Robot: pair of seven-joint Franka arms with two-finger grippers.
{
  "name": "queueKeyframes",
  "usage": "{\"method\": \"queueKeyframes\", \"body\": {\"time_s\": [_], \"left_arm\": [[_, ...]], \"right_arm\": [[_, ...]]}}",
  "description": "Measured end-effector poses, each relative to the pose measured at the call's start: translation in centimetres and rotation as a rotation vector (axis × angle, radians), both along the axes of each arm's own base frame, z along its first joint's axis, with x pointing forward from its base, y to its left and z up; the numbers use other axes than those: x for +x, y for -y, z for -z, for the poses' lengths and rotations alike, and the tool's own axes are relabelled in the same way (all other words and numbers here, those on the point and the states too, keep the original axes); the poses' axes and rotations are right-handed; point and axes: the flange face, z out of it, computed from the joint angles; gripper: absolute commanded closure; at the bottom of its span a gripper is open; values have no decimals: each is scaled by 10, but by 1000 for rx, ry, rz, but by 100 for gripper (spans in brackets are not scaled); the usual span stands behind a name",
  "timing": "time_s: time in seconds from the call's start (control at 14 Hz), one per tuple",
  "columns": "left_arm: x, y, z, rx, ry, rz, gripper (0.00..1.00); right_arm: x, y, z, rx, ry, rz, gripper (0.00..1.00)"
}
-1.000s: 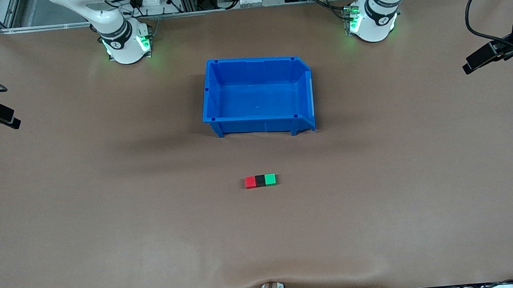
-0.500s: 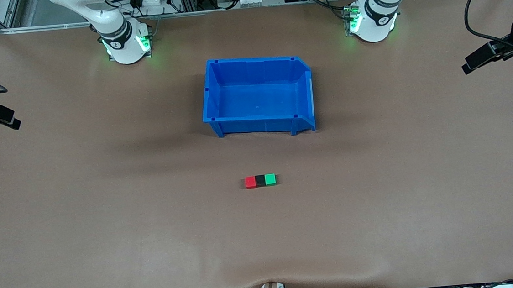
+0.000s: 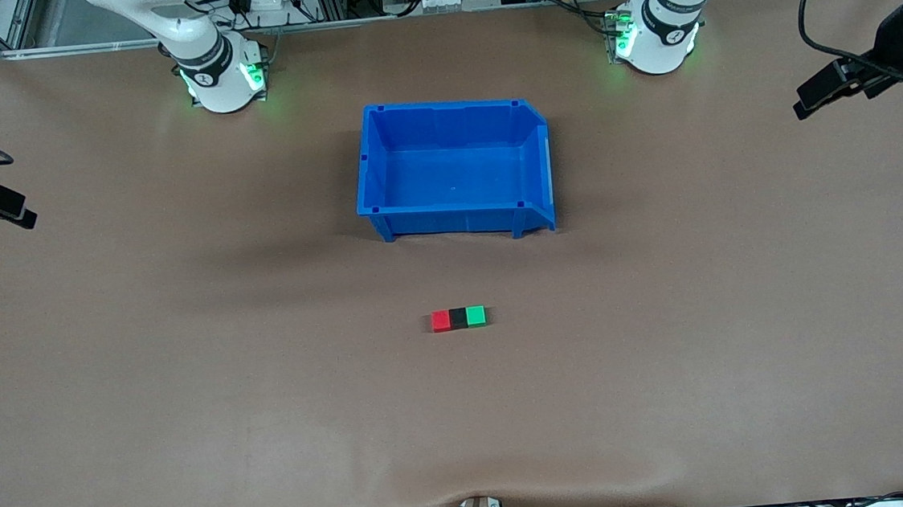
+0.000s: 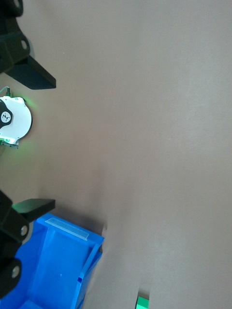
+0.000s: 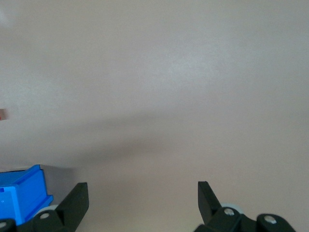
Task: Attach green and red cubes to black cube
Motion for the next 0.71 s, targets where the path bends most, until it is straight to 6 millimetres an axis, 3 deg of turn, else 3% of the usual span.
{"method": "queueKeyframes", "body": {"time_s": [0.71], "left_arm": [[0, -4, -5, -1, 13, -8, 0]], "right_arm": [[0, 0, 1, 0, -1, 0, 0]]}}
